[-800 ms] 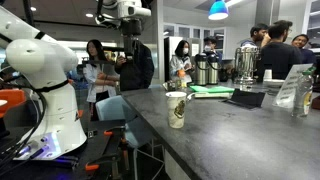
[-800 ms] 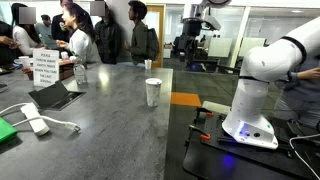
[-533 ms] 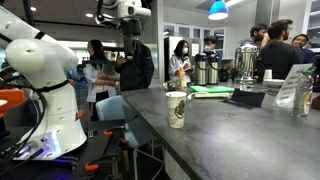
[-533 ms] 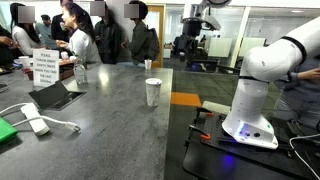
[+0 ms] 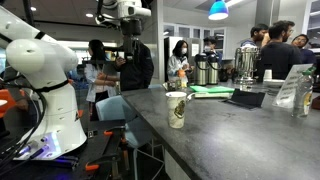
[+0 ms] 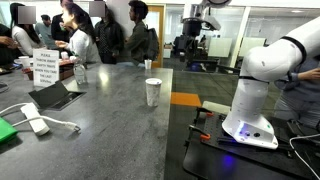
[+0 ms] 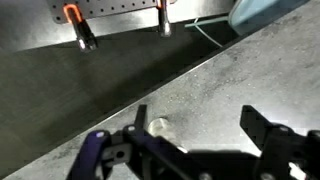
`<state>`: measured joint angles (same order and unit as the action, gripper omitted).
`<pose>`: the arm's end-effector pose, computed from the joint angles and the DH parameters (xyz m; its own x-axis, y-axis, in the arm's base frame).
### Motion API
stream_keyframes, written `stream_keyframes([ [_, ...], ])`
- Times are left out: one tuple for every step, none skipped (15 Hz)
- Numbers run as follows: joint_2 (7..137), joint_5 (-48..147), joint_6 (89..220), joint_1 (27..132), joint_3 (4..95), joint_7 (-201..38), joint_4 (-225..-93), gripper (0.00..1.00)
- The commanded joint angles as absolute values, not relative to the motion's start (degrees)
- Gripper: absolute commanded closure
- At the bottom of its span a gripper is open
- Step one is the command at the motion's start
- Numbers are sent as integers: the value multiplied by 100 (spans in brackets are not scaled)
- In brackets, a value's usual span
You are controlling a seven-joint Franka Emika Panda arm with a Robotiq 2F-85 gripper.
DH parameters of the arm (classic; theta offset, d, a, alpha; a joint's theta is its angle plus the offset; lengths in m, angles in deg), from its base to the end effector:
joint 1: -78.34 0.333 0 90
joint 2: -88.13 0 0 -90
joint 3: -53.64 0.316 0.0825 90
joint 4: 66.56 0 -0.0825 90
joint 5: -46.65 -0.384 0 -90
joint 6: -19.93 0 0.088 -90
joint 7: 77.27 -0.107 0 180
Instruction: Take the pen out of the cup and put it on the counter
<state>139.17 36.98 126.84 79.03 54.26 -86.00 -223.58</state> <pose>0.2877 0.0194 0.4648 0.9837 -0.1795 -0.0108 -0.1790 -0.9718 -0.1533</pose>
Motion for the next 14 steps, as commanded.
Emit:
stream_keyframes([
  [13712,3688,12664,7832,5481,-8506,-22227,0],
  [13555,3755,12684,7802,5511,-8506,-22143,0],
  [13314,3804,12673,7770,5529,-8532,-22013,0],
  [13119,3864,12728,7699,5601,-8680,-21921,0],
  [12878,3880,12742,7661,5638,-8792,-21790,0],
  [12602,3978,12791,7586,5722,-8923,-21640,0],
  [12336,4057,12832,7540,5797,-9083,-21486,0],
  [12050,4159,12907,7494,5858,-9208,-21324,0],
  [11800,4192,12929,7499,5876,-9280,-21163,0],
  [11547,4270,13014,7484,5908,-9362,-21019,0],
  [11326,4301,13044,7505,5909,-9417,-20866,0],
  [11109,4244,13043,7554,5862,-9395,-20708,0],
  [10931,4280,13096,7555,5869,-9465,-20603,0],
  [10758,4199,13122,7598,5808,-9351,-20508,0],
])
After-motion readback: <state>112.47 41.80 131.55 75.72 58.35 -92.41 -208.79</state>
